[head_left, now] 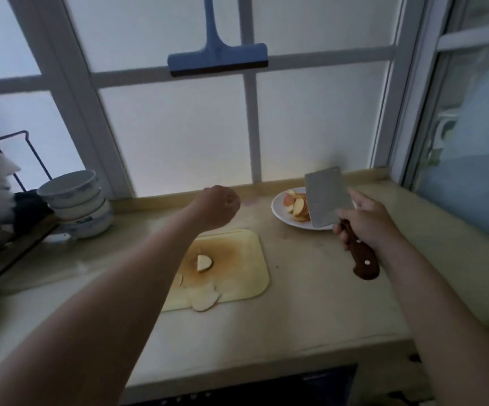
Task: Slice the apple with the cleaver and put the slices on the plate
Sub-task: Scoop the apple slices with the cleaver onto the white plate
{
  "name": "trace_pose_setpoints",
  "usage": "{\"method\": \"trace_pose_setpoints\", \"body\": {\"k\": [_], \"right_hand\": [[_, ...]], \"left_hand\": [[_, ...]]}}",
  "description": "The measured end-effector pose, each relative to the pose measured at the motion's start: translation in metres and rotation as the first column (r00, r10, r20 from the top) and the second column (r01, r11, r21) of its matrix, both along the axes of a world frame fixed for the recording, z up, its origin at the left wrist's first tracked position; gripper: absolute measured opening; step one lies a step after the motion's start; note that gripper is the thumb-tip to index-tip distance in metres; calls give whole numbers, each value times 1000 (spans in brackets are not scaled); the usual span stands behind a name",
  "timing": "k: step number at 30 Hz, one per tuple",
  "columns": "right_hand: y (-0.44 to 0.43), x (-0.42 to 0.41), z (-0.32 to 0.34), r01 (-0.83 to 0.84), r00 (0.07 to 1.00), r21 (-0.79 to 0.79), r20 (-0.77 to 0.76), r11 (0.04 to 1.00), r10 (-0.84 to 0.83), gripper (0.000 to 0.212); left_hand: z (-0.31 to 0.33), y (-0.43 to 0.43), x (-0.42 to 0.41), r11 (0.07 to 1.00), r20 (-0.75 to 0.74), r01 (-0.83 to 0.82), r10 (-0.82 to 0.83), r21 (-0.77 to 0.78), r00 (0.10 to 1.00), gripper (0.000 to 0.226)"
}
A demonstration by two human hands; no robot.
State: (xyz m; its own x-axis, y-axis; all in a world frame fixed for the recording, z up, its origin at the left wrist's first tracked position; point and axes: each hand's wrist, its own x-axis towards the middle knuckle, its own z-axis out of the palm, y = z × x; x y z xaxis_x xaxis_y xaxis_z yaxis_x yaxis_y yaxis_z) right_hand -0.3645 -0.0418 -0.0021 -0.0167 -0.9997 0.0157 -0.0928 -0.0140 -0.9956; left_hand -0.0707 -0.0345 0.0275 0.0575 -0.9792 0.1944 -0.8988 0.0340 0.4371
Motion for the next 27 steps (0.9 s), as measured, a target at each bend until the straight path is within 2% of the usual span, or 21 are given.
{"method": "trace_pose_setpoints", "body": {"k": [4, 7, 9, 15, 17, 22, 27], "right_hand": [[28, 36, -12, -99, 995, 15, -16, 995, 99, 71], [52, 62, -26, -182, 982, 56, -48, 982, 185, 69], [68, 78, -33, -231, 969, 85, -71, 969, 237, 69], [99, 107, -38, -296, 948, 149, -73, 944, 309, 60], [101, 112, -40, -297, 947, 154, -80, 942, 311, 60], [101, 119, -44, -290, 948, 159, -87, 944, 306, 58], [96, 122, -49, -292, 941, 193, -119, 937, 318, 65]], "left_hand": [[-15, 33, 30, 999, -20, -32, 33, 8, 999, 20], [-31, 61, 47, 996, -56, -67, 70, 50, 996, 25], [-43, 79, 57, 994, -66, -53, 60, 98, 996, 39], [-79, 121, 72, 958, 5, 80, -85, 276, 996, 101], [-89, 129, 71, 949, 49, 77, -96, 305, 994, 111], [-96, 133, 68, 978, 87, 37, -56, 207, 995, 92], [-99, 125, 67, 993, 94, -20, 9, 115, 995, 68]]}}
